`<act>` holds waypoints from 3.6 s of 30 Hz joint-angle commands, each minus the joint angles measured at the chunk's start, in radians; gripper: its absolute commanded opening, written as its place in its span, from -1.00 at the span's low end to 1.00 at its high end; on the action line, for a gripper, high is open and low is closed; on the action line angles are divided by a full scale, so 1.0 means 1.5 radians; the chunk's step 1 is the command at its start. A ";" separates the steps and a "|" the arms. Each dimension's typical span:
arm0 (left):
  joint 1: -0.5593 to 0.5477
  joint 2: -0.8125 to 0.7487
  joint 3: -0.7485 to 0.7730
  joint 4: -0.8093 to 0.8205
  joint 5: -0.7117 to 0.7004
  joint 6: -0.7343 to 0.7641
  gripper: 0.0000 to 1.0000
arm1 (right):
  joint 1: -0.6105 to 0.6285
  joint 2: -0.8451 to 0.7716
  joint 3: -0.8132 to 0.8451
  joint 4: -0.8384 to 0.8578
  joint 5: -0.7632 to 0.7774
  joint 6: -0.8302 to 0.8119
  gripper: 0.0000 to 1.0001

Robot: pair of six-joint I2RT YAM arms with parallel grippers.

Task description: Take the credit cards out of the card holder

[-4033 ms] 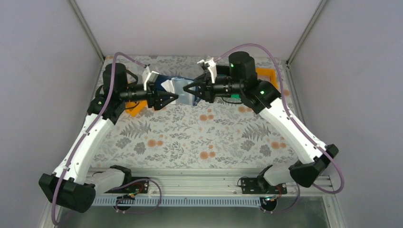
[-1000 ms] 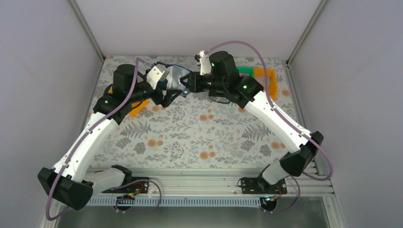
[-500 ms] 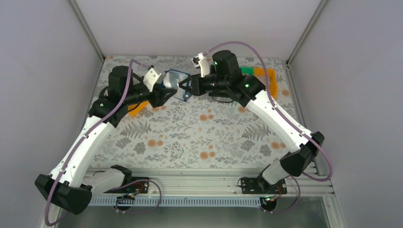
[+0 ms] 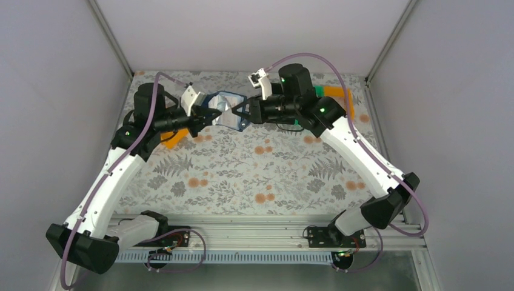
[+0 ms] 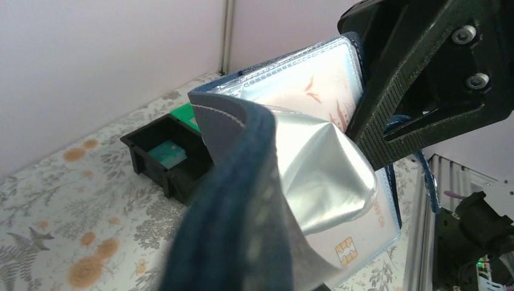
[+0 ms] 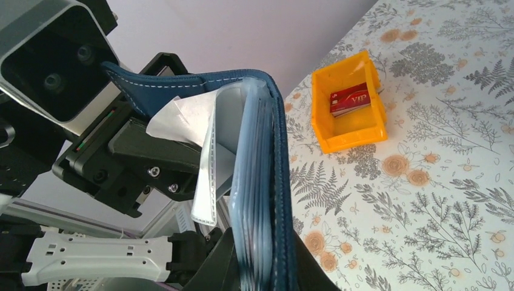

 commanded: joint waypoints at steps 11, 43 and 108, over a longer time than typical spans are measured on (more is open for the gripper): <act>0.038 0.028 0.000 -0.043 -0.344 -0.094 -0.03 | -0.061 -0.083 -0.058 -0.020 -0.055 -0.072 -0.92; -0.150 0.191 0.114 0.000 -0.093 -0.132 -0.46 | 0.021 0.123 0.110 -0.118 0.295 0.032 -0.92; -0.054 0.010 -0.036 0.058 0.257 -0.048 -0.95 | -0.017 -0.125 -0.153 0.071 -0.158 -0.268 -0.74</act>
